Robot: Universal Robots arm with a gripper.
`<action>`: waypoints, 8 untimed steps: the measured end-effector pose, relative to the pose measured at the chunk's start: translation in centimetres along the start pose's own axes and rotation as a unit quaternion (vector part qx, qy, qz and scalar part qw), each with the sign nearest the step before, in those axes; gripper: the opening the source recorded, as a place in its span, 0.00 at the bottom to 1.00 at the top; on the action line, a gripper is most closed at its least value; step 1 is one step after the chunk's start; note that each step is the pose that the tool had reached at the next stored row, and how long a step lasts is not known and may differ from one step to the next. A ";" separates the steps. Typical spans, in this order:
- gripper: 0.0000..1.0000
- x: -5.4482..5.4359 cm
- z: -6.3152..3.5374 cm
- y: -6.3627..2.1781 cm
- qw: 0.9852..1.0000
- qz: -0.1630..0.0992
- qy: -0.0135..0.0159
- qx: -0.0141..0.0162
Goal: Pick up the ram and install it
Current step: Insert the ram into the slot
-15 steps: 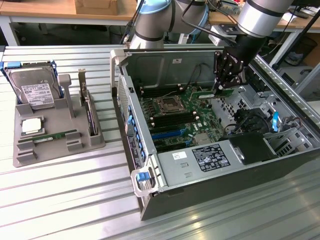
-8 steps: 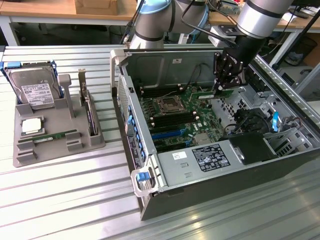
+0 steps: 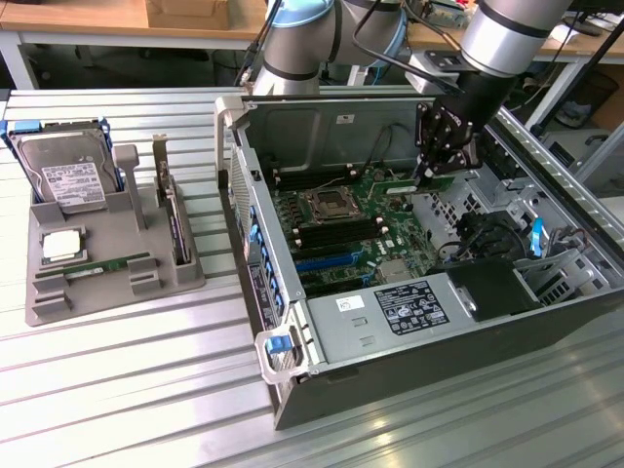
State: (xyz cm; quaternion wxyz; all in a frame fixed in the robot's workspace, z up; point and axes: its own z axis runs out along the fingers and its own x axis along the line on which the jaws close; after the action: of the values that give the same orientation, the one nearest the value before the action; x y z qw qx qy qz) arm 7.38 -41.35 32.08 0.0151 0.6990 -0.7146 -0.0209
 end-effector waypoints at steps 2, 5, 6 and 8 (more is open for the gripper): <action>0.12 0.0 0.05 0.00 1.000 0.000 0.000 0.000; 0.12 0.0 0.12 -0.01 1.000 0.000 0.000 0.000; 0.12 0.0 0.15 -0.01 1.000 0.000 0.000 0.000; 0.12 0.0 0.21 -0.01 1.000 0.000 0.000 0.000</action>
State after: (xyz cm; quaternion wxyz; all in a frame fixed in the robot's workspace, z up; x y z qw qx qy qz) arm 7.38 -41.34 31.87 0.0150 0.6990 -0.7147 -0.0210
